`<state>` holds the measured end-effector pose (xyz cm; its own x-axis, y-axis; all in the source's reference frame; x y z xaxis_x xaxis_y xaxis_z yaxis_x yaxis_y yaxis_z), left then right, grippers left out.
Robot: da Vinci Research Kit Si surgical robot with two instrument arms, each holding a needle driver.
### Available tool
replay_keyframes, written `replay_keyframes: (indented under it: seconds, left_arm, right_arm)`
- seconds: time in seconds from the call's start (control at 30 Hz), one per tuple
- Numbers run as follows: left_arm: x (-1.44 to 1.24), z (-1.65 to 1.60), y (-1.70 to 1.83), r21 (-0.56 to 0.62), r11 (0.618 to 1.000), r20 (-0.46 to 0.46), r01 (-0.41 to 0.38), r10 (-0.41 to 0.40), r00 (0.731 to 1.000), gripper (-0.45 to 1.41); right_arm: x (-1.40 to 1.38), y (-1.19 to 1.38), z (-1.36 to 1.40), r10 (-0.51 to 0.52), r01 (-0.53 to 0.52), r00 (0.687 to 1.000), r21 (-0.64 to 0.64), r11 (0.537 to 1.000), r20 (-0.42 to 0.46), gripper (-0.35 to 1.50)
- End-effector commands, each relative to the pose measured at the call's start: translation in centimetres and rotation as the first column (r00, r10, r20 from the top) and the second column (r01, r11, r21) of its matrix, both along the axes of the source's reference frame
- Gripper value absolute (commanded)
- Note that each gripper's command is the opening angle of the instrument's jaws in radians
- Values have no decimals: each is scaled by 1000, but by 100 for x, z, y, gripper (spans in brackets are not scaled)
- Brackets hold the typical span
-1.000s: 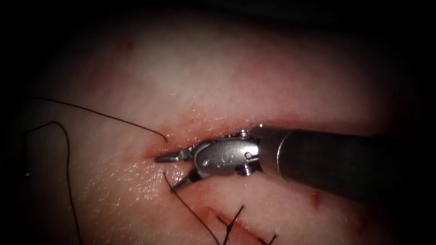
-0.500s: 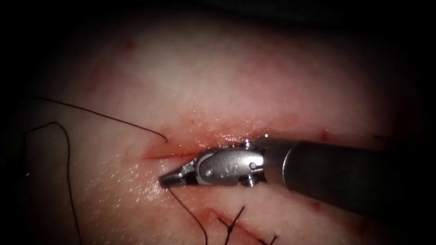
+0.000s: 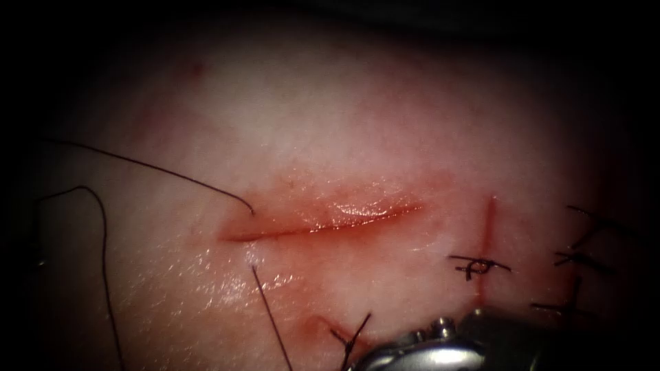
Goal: Wound Closure
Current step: Using the right jaws, pull the suture through the skin until a short tail remains.
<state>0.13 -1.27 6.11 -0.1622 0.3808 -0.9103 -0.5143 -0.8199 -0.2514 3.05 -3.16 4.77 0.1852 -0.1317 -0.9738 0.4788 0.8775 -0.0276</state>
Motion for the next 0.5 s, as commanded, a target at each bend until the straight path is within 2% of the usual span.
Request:
replay_keyframes:
  seconds: [0.03,0.1,0.27,0.3,0.33,0.37,0.4,0.5]
  left_arm:
    - [-5,7,1,0,1000,1,1,-1,1000,-45]
    - [-5,8,1,-1,1000,1,1,-1,1000,-45]
    - [-3,9,0,-1,1000,0,-2,2,1000,-45]
    - [-3,9,0,-1,1000,0,-2,2,1000,-45]
    - [-3,9,0,-1,1000,0,-2,2,1000,-45]
    - [-3,9,0,-2,1000,0,-2,2,1000,-45]
    - [-3,9,0,-2,1000,0,-2,2,1000,-45]
    - [-4,9,-2,2,1000,0,0,0,1000,-45]
  right_arm:
    - [8,-21,-15,-25,25,999,0,1000,-21,-35]
    - [8,-41,-37,-70,70,996,-11,997,-53,-35]
    - [13,-50,-53,-80,80,994,-7,997,-76,-35]
    - [16,-47,-53,-69,70,995,15,997,-75,4]
    - [18,-39,-49,-47,50,997,48,998,-67,71]
    - [21,-32,-45,-31,35,998,55,998,-60,111]
    - [23,-25,-40,-13,16,998,56,998,-56,128]
    - [27,5,-19,64,-61,997,54,997,-45,148]
